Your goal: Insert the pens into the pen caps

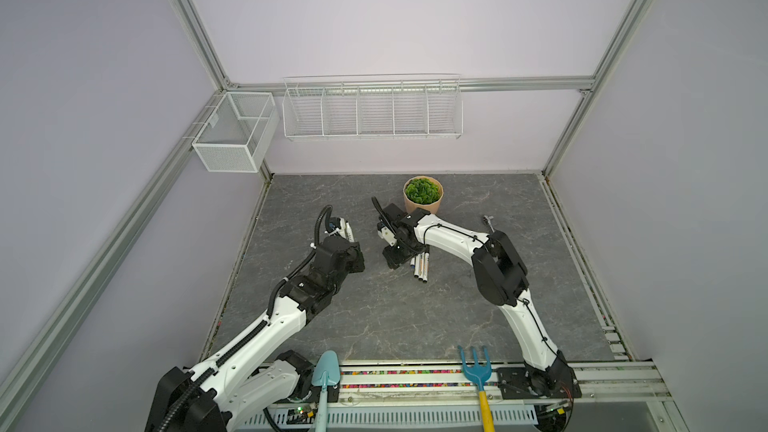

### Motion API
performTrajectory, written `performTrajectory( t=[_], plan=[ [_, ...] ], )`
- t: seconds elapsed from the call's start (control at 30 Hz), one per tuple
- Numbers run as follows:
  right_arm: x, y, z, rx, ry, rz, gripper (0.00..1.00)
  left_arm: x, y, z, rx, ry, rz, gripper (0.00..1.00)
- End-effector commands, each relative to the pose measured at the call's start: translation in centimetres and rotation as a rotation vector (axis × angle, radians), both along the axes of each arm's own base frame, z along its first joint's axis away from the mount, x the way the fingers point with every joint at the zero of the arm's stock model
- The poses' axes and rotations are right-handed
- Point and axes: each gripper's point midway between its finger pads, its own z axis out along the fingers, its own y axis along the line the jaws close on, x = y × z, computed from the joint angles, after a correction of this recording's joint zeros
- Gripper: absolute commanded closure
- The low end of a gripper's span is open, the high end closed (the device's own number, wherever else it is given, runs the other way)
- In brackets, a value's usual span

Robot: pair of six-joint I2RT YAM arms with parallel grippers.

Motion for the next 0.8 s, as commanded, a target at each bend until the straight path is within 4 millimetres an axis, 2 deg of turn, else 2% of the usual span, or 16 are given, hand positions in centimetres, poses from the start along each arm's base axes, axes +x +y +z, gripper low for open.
performTrajectory(
  t=[0.0, 0.1, 0.27, 0.37, 0.5, 0.6, 0.67, 0.77],
  plan=[
    [1.9, -1.3, 0.4, -0.064, -0.03, -0.062, 0.41, 0.2, 0.4, 0.4, 0.006, -0.012, 0.011, 1.0],
    [3.2, -1.7, 1.2, -0.089, -0.087, -0.082, 0.41, 0.3, 0.3, 0.5, 0.007, -0.011, 0.006, 1.0],
    [5.0, -1.4, 2.1, -0.065, -0.132, -0.089, 0.41, 0.4, 0.4, 0.3, 0.005, -0.006, 0.013, 1.0],
    [6.3, -0.6, 1.8, -0.039, -0.12, -0.089, 0.41, 0.6, 0.5, 0.4, 0.001, -0.009, 0.018, 1.0],
    [6.7, 1.1, 1.0, 0.015, -0.072, -0.081, 0.41, 0.9, 0.4, 0.5, 0.002, -0.008, 0.017, 1.0],
    [7.5, 1.4, 0.0, 0.023, -0.076, -0.099, 0.42, 0.9, 0.4, 0.6, -0.003, -0.01, 0.019, 1.0],
    [8.1, 1.3, -0.7, 0.02, -0.09, -0.108, 0.45, 1.0, 0.2, 0.6, -0.009, -0.01, 0.015, 1.0],
    [8.7, 1.1, -1.1, 0.011, -0.11, -0.101, 0.56, 1.2, -0.1, 0.6, -0.009, -0.003, 0.003, 1.0]
  ],
)
